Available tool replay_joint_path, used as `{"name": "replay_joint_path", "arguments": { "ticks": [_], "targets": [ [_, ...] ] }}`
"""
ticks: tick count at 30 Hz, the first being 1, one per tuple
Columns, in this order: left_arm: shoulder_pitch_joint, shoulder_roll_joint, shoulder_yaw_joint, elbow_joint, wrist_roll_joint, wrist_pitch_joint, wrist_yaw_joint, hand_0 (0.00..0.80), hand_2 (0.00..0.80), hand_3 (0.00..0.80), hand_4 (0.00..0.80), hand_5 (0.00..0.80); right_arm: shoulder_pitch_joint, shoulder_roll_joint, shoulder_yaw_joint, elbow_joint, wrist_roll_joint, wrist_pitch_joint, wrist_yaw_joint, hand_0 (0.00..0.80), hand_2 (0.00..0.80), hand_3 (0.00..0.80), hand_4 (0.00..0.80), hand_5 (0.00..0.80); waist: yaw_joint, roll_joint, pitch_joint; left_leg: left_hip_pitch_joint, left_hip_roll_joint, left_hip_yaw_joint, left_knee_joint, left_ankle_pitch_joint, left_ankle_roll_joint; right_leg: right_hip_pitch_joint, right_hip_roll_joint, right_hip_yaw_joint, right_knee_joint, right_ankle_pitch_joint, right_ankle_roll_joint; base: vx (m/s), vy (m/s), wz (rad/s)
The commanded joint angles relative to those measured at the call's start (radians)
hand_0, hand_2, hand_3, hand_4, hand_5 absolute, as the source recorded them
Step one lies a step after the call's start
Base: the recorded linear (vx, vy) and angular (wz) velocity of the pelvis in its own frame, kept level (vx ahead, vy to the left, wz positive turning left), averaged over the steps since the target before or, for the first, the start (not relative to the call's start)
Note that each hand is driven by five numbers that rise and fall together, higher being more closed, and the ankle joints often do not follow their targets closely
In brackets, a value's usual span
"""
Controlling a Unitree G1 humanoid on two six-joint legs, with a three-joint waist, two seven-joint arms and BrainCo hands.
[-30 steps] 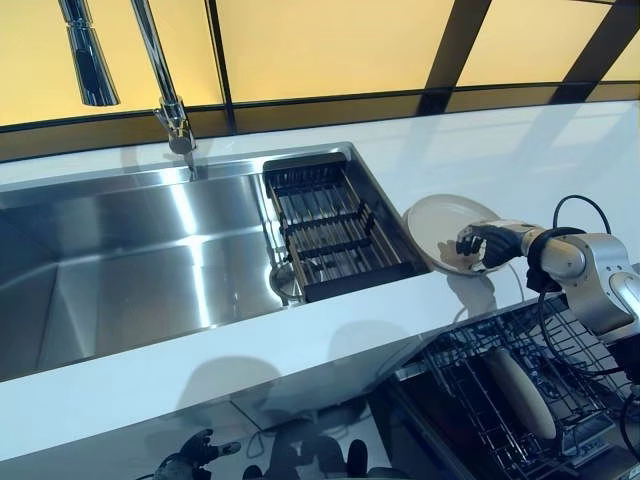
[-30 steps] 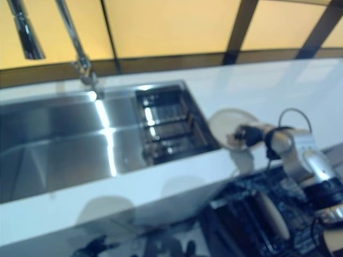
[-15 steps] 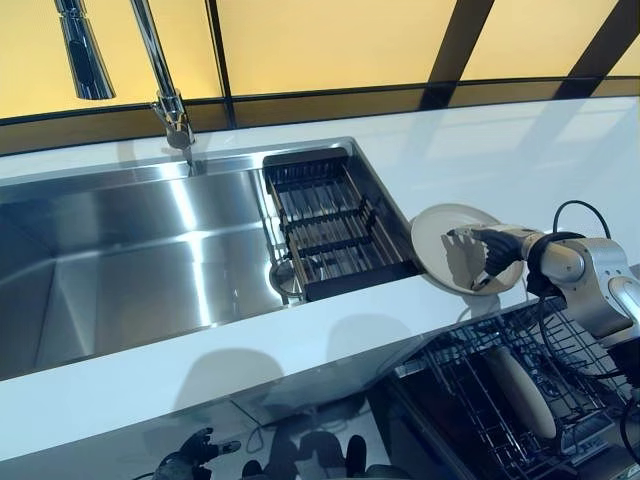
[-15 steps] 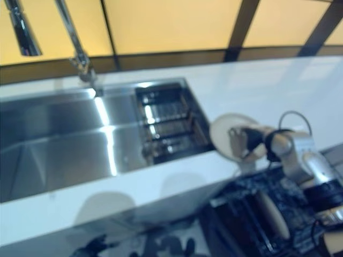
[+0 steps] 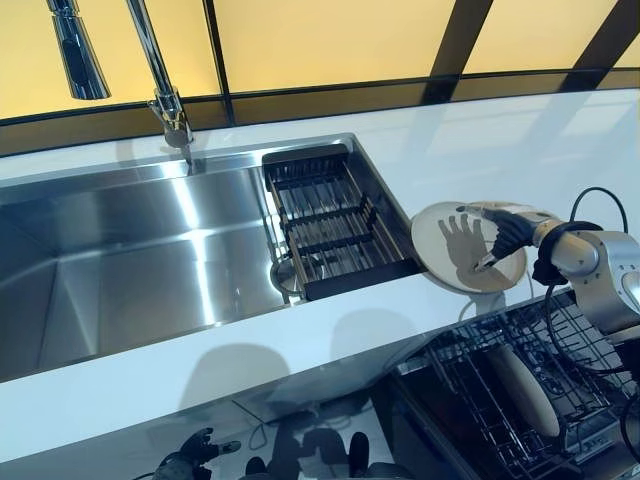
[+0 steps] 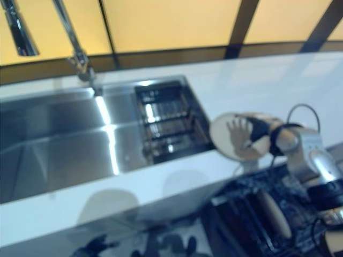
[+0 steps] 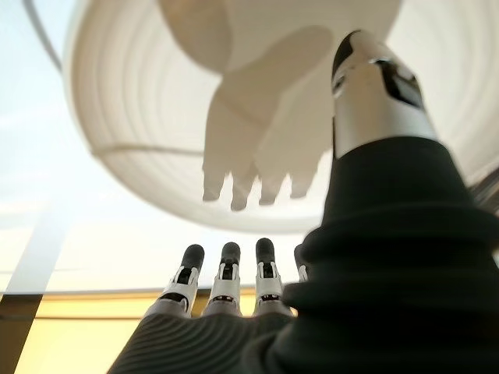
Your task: Take plates into dishwasher
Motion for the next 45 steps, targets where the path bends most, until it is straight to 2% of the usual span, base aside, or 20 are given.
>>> {"name": "replay_joint_path", "arguments": {
  "ticks": [1, 11, 16, 31, 45],
  "targets": [
    [-0.039, 0.015, -0.008, 0.033, 0.041, -0.033, 0.007, 0.000, 0.000, 0.000, 0.000, 0.000, -0.020, -0.044, -0.038, -0.050, 0.022, 0.014, -0.041, 0.000, 0.000, 0.000, 0.000, 0.000, 0.025, -0.039, -0.012, -0.031, -0.020, -0.045, -0.003, 0.021, 0.031, 0.072, -0.030, -0.052, 0.049, -0.071, 0.045, 0.000, 0.000, 0.00],
    [-0.032, 0.014, -0.003, 0.047, 0.038, -0.044, 0.014, 0.000, 0.000, 0.000, 0.000, 0.000, -0.008, -0.073, -0.067, -0.071, 0.077, 0.031, -0.027, 0.000, 0.000, 0.000, 0.000, 0.000, 0.018, -0.043, -0.018, -0.025, -0.018, -0.040, -0.003, 0.018, 0.030, 0.077, -0.029, -0.051, 0.048, -0.072, 0.044, 0.000, 0.000, 0.00],
    [-0.031, 0.015, 0.016, 0.060, 0.037, -0.052, 0.012, 0.000, 0.000, 0.000, 0.000, 0.000, 0.053, -0.090, -0.117, -0.142, 0.119, 0.050, 0.050, 0.000, 0.000, 0.000, 0.000, 0.000, 0.002, -0.048, -0.022, -0.022, -0.018, -0.032, -0.003, 0.016, 0.029, 0.076, -0.029, -0.045, 0.050, -0.073, 0.045, 0.000, 0.000, 0.00],
    [-0.024, 0.011, 0.045, 0.082, 0.037, -0.069, 0.018, 0.000, 0.000, 0.000, 0.000, 0.000, 0.229, -0.071, -0.226, -0.264, 0.162, 0.048, 0.114, 0.000, 0.000, 0.000, 0.000, 0.000, -0.027, -0.055, -0.031, -0.016, -0.019, -0.013, -0.003, 0.011, 0.030, 0.074, -0.023, -0.031, 0.047, -0.069, 0.047, 0.000, 0.000, 0.00],
    [-0.024, 0.010, 0.048, 0.091, 0.035, -0.074, 0.021, 0.000, 0.000, 0.000, 0.000, 0.000, 0.286, -0.032, -0.221, -0.274, 0.155, 0.028, 0.134, 0.000, 0.000, 0.000, 0.000, 0.000, -0.031, -0.054, -0.032, -0.015, -0.020, -0.012, -0.003, 0.011, 0.030, 0.075, -0.021, -0.030, 0.045, -0.066, 0.048, 0.000, 0.000, 0.00]
  ]
}}
